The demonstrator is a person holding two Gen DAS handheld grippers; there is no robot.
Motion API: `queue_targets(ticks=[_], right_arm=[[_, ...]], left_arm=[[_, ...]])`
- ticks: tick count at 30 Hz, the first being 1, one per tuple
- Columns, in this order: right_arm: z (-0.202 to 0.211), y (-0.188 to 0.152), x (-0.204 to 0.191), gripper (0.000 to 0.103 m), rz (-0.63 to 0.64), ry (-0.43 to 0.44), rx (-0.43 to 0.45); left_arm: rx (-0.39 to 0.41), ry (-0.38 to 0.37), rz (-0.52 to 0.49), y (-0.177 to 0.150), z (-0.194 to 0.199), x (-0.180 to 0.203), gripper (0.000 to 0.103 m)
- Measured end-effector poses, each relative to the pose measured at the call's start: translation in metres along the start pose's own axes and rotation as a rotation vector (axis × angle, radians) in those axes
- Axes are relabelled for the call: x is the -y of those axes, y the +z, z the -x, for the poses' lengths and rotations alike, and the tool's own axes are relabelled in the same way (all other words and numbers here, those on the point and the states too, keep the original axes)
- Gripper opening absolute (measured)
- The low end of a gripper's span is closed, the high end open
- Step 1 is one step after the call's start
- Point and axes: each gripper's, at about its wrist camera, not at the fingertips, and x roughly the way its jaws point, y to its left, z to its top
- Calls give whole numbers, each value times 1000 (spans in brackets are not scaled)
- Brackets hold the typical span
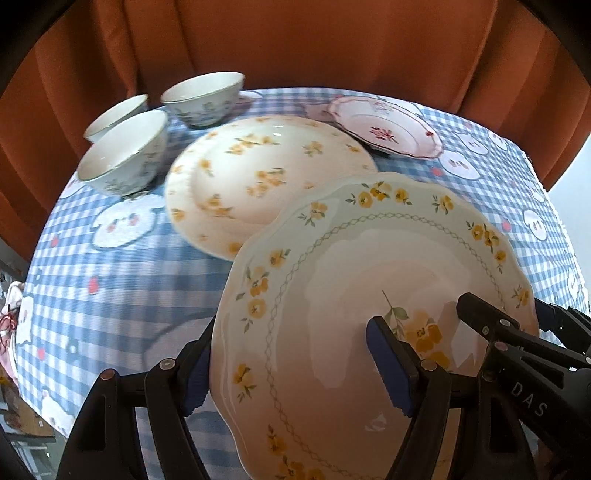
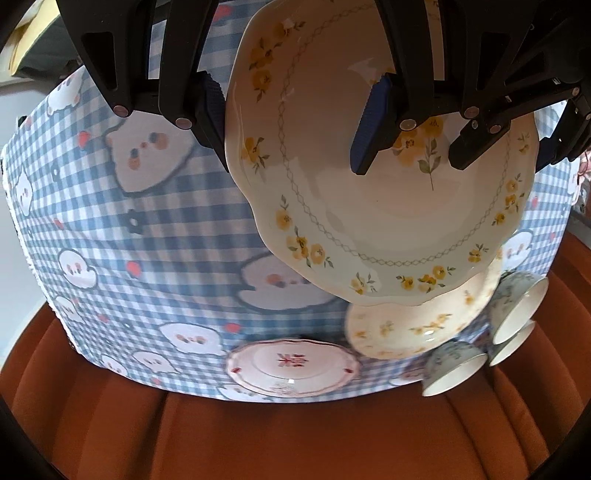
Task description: Organize plates and bowls
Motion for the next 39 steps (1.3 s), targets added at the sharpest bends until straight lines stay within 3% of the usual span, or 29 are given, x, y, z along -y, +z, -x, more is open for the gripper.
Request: queue_targets(ticks=[10,20,29,35,39], right_arm=[[-16,-3,47,65,-36,-26,-41],[-38,-5,77,65,-72,-35,-101],[-47,2,87,65,-97,-28,-110],[-42,2,79,65,-82,-99,-121],[-35,-1,78,71,-108,-98,-117]], left_arm=[[-55,-13,-43,-1,-24,44,76],[-105,-20,-66,1,-46,64,77],[-97,-12,-67,10,-51,69,76],[-137,-25,-82,13,-51,65,78],[-125,-37,-101,12,-41,57,81]])
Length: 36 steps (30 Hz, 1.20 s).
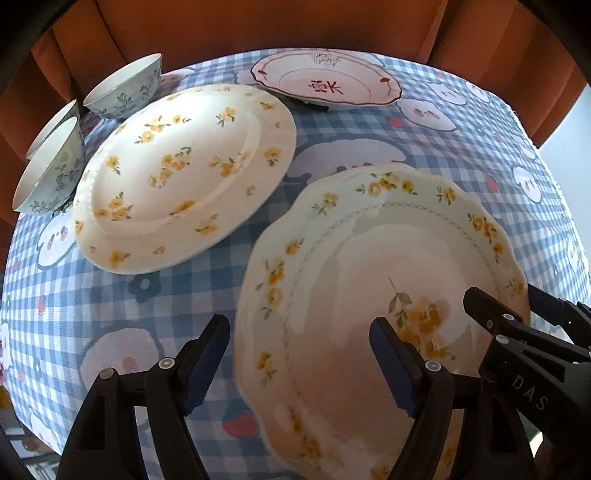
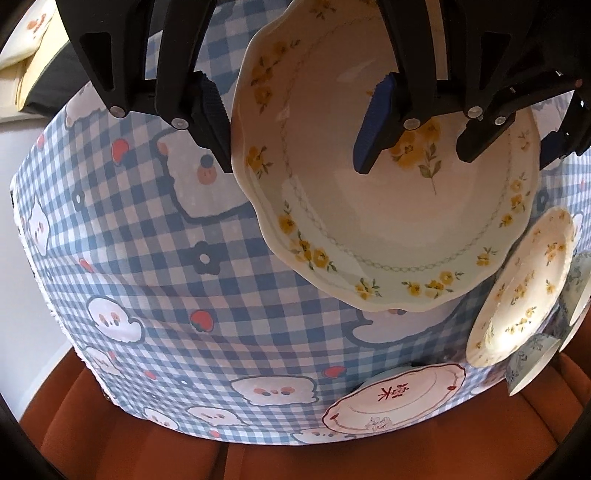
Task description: Organize plates and bowls
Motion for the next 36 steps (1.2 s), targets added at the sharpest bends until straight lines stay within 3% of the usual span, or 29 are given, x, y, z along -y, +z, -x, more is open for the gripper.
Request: queue_targets(ticks=[6,21,26,36], right_arm=[[25,-7,-13,80,-35,-37,66],[61,-16,-83,81,-83,9,153],[66,-8,-107,81,-65,26,169],[51,23,-133,81,-60,54,174]], left_arm=[[30,-27,1,0,19,-26,87],[114,7,6,-7,54,-101,90],[121,45,44,-2,56,-124,90],[128,52,105,23,40,-149,90]])
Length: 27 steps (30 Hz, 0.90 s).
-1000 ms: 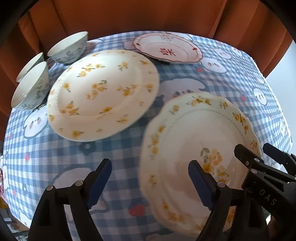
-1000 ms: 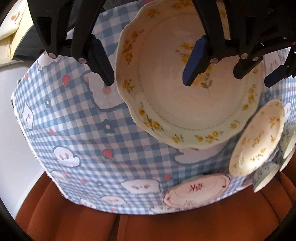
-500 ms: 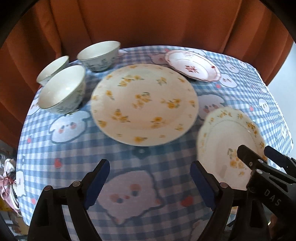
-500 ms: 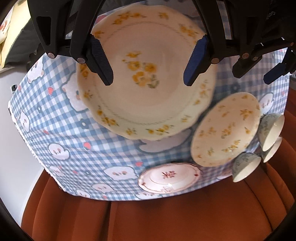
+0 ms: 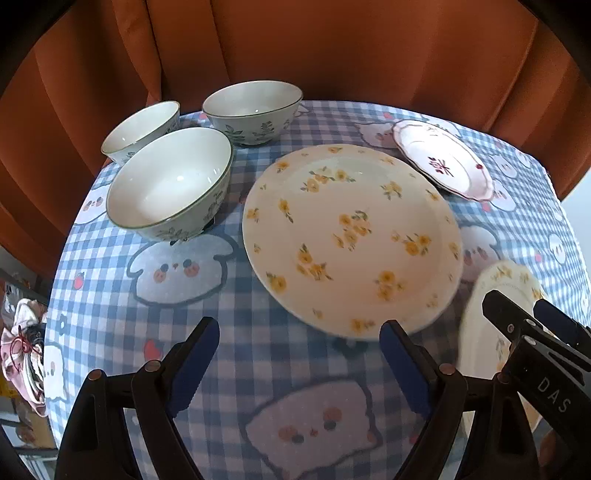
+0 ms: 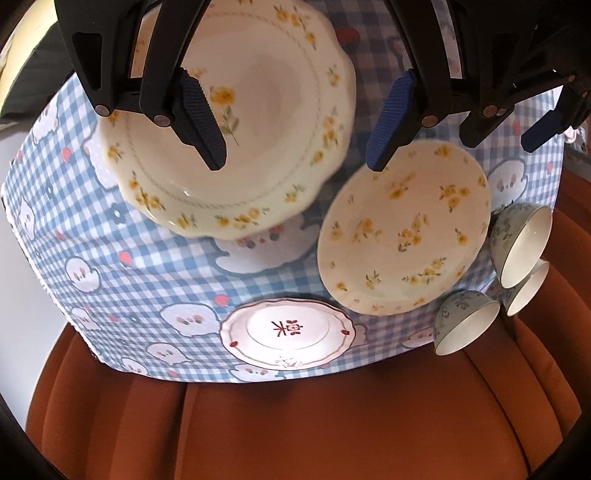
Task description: Organize plates and bowls
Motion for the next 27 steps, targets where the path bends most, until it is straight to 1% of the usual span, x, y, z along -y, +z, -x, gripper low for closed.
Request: queue_targets(ticks=[6,10,16,22,24,27], right_arm=[[-22,25,-8,81,27,21,-2],[-37,41,-11,81,33,34,-6],[-67,66,-20,81,48,61,-23],[-90,80,-28,80,66,74,-43],[-97,83,-30,71,72,82,-55],[-110,86,-32,66,74,91,-86]], left_arm=[[3,25,27,22,-19,-3,90],[-15,36,50,36,-38,-5,90],[-53,58,71,47,-63,-4,90],[-78,62,89,55,-80,-6,90],[-86,58,92,56,-84,-7,89],[-81,44,105,59,-88,-4,89]])
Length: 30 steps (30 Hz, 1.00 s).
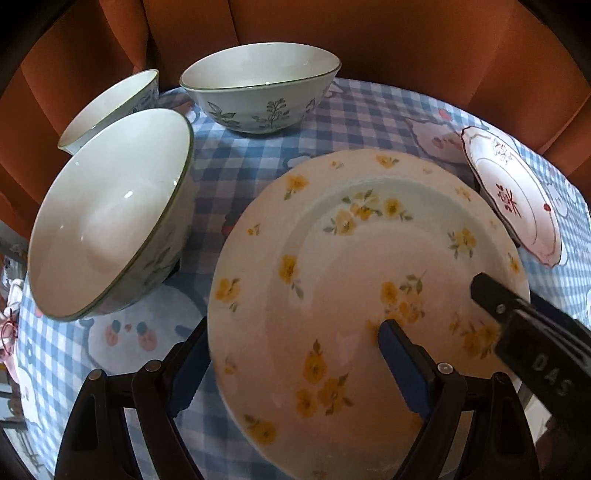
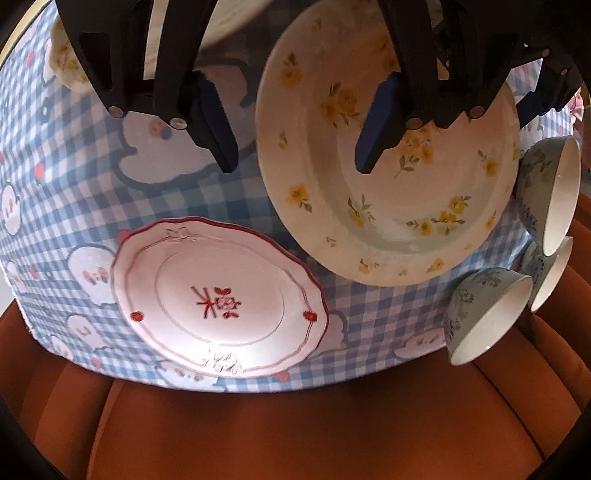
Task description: Organize plates and bowls
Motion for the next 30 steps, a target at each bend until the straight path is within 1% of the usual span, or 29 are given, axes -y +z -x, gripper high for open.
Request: queue_targets(ticks=[1,3,4,6,9,13,18,20,22,26,27,30], right_arm=[[-3,1,0,65,-2,4,-4],[-9,2,-1,59,3,8,-17],[-11,2,-2,57,4,23,-18],[-12,3,-6,57,12,19,-16],[-12,1,-7,57,14,9,-13],[-10,-6,-8,57,16,11,-34],[-4,-22,-11,57,29,23,-59],[-4,-24,-13,59,42,31,-65],[-6,-22,-15,61,50,26,-75],[-8,-18,-26,68,106,-4,-54],[-10,-17,-28,71,110,-3,-54],[-12,-15,-30,74,109,-3,-65]], left_arm=[[-1,-7,2,2,-1,1,88],[-7,-21,11,4,-3,1,87],[-8,-23,17,5,-3,0,87],[-3,-20,13,4,-1,0,85],[-1,-15,-6,2,0,-1,85],[-23,-5,-18,-8,7,-5,84],[-47,-3,-8,-22,12,-12,84],[-50,1,-6,-21,12,-12,84],[-45,18,-1,-21,12,-10,86],[-34,30,-7,-20,11,-7,89],[-34,33,-4,-19,10,-6,89],[-34,40,6,-15,7,-3,89]])
